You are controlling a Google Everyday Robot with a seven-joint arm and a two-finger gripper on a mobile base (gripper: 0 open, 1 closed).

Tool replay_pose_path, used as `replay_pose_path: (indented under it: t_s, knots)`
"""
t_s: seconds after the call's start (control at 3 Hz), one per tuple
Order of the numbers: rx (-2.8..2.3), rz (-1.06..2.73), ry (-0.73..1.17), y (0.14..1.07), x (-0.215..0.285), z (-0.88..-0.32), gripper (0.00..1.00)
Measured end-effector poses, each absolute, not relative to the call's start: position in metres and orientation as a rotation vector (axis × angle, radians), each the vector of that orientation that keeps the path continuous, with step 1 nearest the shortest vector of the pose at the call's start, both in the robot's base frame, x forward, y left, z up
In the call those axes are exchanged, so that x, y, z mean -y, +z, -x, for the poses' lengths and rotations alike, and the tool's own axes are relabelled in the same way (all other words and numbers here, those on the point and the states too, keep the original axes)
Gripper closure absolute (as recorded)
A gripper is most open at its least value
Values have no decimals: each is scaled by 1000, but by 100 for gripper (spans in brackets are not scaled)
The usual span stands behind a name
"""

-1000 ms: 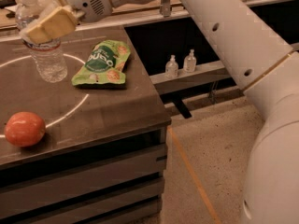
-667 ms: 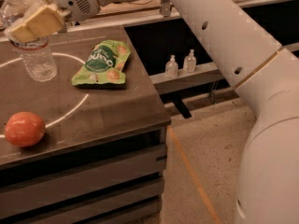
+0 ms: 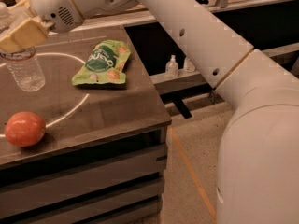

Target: Move water bottle near apple

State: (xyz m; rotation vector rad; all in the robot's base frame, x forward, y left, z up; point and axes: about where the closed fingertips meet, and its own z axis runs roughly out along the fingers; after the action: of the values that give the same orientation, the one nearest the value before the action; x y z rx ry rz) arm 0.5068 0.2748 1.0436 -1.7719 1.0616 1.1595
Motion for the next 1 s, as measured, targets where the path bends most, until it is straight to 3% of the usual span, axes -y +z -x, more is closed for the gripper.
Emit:
replay_pose_path:
  t_s: [0.33,1.0]
  knots:
    - [-1160,1773,1224,997,-298,-513,100]
    - [-1143,1773,1258,990,-307,-514,100]
